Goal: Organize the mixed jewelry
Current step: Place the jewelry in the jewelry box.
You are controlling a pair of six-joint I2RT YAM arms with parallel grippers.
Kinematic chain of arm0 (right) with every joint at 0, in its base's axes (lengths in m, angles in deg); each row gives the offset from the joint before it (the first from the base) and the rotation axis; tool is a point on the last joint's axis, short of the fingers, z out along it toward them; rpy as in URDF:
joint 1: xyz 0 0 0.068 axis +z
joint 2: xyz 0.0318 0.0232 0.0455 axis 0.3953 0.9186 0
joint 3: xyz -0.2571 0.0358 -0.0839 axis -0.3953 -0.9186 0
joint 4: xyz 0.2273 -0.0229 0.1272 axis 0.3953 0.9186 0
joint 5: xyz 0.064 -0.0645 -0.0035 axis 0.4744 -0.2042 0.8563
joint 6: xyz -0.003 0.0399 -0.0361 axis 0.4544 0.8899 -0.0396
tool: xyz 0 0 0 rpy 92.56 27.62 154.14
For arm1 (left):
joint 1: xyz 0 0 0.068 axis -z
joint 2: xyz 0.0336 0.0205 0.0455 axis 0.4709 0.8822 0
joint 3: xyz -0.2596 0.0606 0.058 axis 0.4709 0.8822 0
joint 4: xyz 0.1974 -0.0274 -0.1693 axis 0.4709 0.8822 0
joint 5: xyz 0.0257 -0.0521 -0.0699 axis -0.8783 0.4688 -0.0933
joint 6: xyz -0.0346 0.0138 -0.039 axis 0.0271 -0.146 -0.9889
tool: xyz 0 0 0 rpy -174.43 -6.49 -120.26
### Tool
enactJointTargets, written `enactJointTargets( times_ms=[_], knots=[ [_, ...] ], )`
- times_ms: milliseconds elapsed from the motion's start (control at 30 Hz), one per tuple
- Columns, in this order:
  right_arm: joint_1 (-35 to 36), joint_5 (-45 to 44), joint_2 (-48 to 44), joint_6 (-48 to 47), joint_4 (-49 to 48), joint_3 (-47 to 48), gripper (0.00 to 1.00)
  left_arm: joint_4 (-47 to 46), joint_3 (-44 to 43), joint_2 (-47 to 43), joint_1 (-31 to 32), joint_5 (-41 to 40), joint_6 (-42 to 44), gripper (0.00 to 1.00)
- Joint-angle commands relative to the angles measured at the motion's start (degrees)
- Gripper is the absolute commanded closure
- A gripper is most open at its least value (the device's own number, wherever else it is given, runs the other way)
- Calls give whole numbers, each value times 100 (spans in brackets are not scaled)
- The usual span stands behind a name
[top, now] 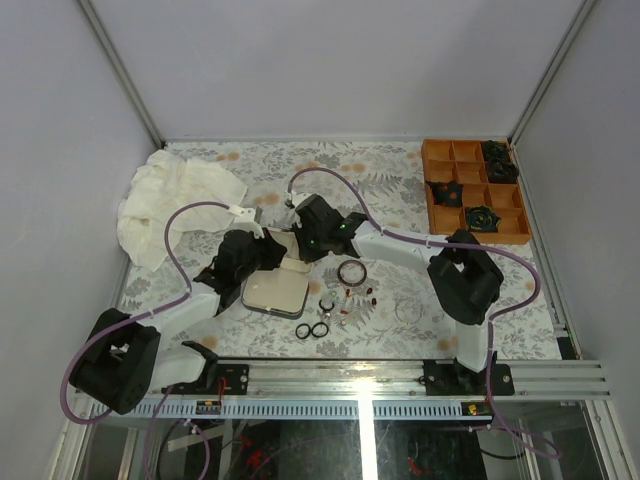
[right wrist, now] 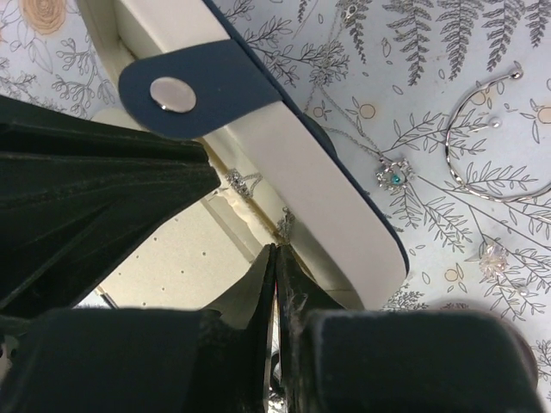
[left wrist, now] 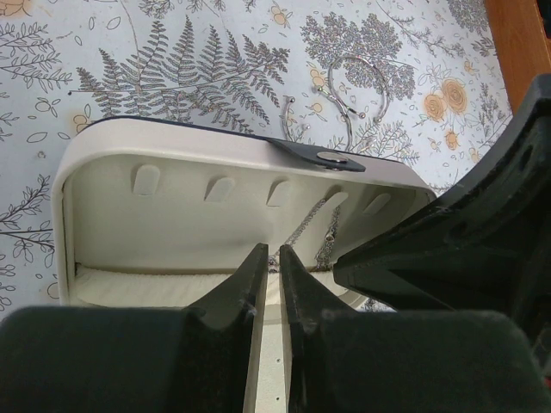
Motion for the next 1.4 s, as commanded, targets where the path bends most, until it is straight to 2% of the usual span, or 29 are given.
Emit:
enactJointTargets(
  times_ms=[0,233,667,1367],
  knots=[
    [78,-275,67,-101,-35,331,95,-118,56,-12,47,-98,-10,91],
    [74,-306,166,-155,-7,423,92,-109,55,-12,43,-110,-2,91],
    [87,-212,130,-224,-2,430,76,-42,36,-60,39,-153,41,92],
    [254,-86,308,-322,57,400,75,18,12,-77,43,-202,66,92]
  ],
)
